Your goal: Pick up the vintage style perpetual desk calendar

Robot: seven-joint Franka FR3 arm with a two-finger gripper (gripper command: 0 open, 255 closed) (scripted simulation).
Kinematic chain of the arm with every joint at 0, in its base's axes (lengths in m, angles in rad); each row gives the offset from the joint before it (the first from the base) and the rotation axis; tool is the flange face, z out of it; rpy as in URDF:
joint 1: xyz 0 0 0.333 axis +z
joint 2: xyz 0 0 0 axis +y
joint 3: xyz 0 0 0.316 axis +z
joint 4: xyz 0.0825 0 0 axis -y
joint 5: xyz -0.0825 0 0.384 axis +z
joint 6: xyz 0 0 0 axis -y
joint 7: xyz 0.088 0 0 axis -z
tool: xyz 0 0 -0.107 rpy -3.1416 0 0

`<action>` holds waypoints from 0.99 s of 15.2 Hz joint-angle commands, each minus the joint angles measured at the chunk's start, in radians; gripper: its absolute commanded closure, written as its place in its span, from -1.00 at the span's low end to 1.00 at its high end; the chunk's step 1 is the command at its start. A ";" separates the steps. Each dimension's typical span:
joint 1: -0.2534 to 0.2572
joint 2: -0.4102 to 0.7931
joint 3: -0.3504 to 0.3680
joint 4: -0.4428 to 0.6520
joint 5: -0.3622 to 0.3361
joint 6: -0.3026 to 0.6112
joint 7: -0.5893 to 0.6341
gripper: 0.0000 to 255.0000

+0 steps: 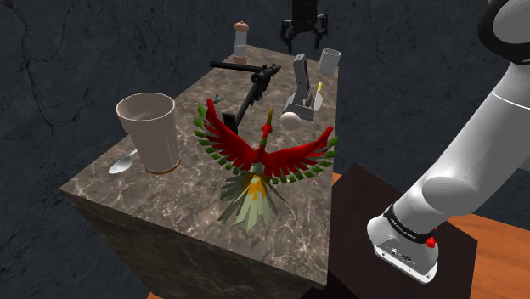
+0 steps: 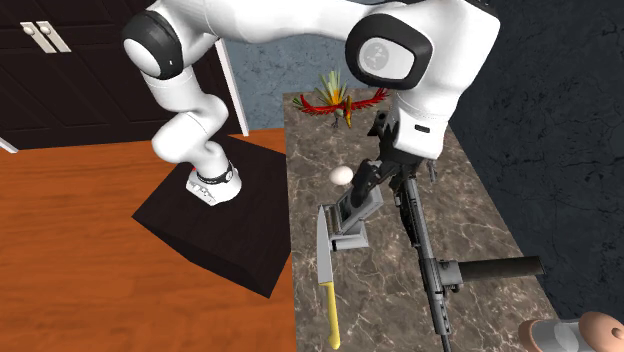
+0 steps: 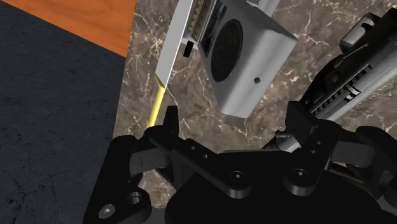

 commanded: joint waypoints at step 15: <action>-0.004 0.002 -0.004 -0.094 -0.007 0.090 0.029 1.00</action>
